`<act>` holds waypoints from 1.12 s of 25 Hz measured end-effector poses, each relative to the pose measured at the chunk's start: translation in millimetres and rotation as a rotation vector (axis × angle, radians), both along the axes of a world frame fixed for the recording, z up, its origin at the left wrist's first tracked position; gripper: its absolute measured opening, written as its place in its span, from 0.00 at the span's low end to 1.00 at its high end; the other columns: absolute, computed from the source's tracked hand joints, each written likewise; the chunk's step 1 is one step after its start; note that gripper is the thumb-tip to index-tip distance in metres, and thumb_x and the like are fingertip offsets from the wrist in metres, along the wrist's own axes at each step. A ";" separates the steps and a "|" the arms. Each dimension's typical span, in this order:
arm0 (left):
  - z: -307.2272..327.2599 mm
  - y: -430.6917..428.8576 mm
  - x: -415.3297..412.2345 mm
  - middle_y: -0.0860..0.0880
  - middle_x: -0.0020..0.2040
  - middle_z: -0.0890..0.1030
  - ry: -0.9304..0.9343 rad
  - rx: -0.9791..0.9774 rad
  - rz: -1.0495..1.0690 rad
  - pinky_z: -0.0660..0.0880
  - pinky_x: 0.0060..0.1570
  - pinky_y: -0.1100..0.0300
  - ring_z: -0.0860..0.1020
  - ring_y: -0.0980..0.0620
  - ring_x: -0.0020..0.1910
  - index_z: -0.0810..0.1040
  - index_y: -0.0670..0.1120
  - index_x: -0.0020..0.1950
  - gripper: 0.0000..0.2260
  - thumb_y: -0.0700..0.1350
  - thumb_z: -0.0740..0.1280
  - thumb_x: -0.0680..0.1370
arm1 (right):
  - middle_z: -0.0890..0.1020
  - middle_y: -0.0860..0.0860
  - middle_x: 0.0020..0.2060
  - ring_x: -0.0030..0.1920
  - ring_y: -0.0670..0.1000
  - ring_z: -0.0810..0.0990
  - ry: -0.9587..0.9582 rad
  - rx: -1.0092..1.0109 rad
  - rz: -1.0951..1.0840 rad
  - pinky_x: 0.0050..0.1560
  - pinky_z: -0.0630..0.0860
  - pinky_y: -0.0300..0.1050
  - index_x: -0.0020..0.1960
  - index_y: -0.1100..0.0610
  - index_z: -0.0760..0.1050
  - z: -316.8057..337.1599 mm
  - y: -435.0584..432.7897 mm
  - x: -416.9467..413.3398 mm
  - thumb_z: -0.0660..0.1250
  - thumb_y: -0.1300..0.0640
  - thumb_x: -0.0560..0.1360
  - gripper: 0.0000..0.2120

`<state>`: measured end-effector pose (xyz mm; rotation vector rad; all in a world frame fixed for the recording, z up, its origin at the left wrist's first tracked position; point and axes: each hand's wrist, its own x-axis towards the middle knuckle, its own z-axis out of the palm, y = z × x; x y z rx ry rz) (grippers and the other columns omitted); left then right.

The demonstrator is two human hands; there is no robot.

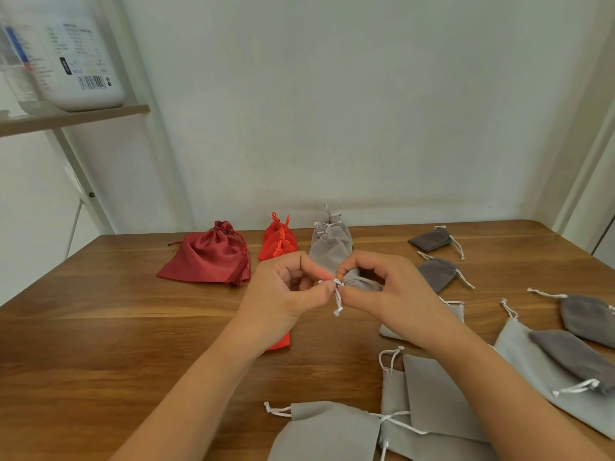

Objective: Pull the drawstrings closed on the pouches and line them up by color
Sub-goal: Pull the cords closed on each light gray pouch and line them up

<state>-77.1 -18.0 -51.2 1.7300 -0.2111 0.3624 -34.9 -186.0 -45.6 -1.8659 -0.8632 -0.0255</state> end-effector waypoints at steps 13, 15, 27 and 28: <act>-6.2 0.9 -2.0 0.64 0.32 0.74 -0.261 0.666 0.275 0.66 0.37 0.73 0.70 0.65 0.36 0.82 0.57 0.44 0.08 0.44 0.73 0.69 | 0.78 0.51 0.32 0.35 0.49 0.75 -0.126 -0.124 -0.106 0.34 0.68 0.43 0.40 0.55 0.78 -7.8 2.7 0.1 0.69 0.51 0.74 0.09; -5.5 2.6 -2.2 0.67 0.33 0.71 -0.321 0.796 0.268 0.64 0.40 0.75 0.68 0.68 0.38 0.81 0.52 0.44 0.05 0.45 0.71 0.70 | 0.78 0.57 0.32 0.34 0.53 0.74 -0.053 -0.107 -0.097 0.34 0.67 0.45 0.39 0.60 0.79 -9.0 0.9 4.1 0.65 0.48 0.77 0.16; -4.9 6.8 -1.7 0.64 0.34 0.73 -0.405 0.725 0.301 0.65 0.38 0.75 0.71 0.64 0.36 0.83 0.50 0.45 0.07 0.51 0.69 0.72 | 0.85 0.53 0.38 0.42 0.48 0.84 0.226 0.204 -0.018 0.47 0.80 0.40 0.40 0.59 0.74 2.0 -3.1 3.3 0.73 0.68 0.68 0.09; -5.9 7.8 -1.0 0.61 0.33 0.75 -0.400 0.706 0.319 0.65 0.37 0.75 0.72 0.63 0.35 0.84 0.49 0.44 0.06 0.50 0.70 0.72 | 0.85 0.54 0.38 0.42 0.49 0.84 0.208 0.199 -0.017 0.47 0.80 0.41 0.40 0.59 0.72 2.0 -2.6 2.4 0.73 0.69 0.68 0.11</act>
